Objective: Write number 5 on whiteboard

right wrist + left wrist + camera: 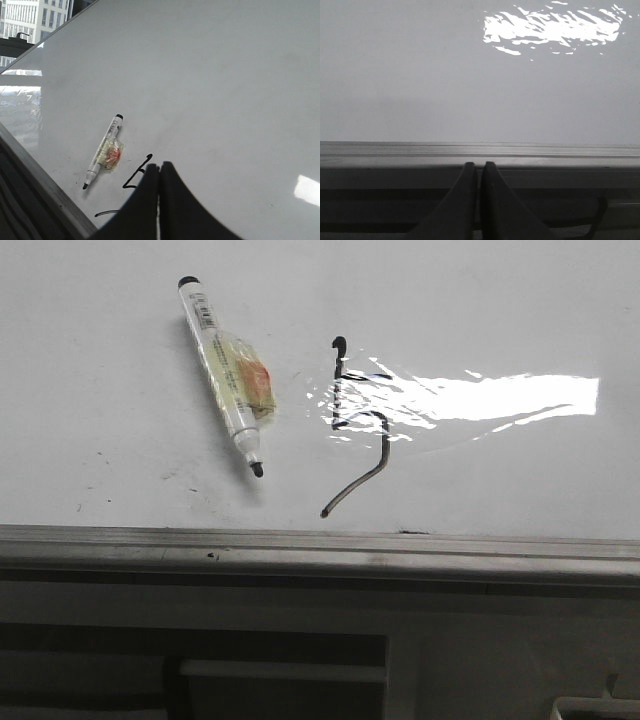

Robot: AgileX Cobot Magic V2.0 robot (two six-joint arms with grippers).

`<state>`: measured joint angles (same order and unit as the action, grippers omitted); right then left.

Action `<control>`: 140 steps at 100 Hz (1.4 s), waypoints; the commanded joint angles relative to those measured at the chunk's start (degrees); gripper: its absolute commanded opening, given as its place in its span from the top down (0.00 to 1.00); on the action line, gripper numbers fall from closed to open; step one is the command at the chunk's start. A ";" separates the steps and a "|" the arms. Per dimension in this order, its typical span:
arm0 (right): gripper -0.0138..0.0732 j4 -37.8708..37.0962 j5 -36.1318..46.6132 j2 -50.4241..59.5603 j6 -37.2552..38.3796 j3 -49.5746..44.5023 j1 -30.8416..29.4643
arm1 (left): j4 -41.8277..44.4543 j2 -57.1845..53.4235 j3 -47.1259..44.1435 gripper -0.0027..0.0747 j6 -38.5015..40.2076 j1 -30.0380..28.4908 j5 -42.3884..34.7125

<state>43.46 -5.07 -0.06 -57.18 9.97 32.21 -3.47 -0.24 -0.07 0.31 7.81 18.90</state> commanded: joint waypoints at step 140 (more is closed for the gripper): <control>0.91 -46.04 -12.51 1.65 49.15 -11.86 -34.23 | -0.19 -1.43 -1.31 0.99 0.54 -0.21 -3.25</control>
<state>-2.38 -18.52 0.58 -7.78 -0.72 -1.72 -3.47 -0.24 -0.07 0.31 7.81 18.90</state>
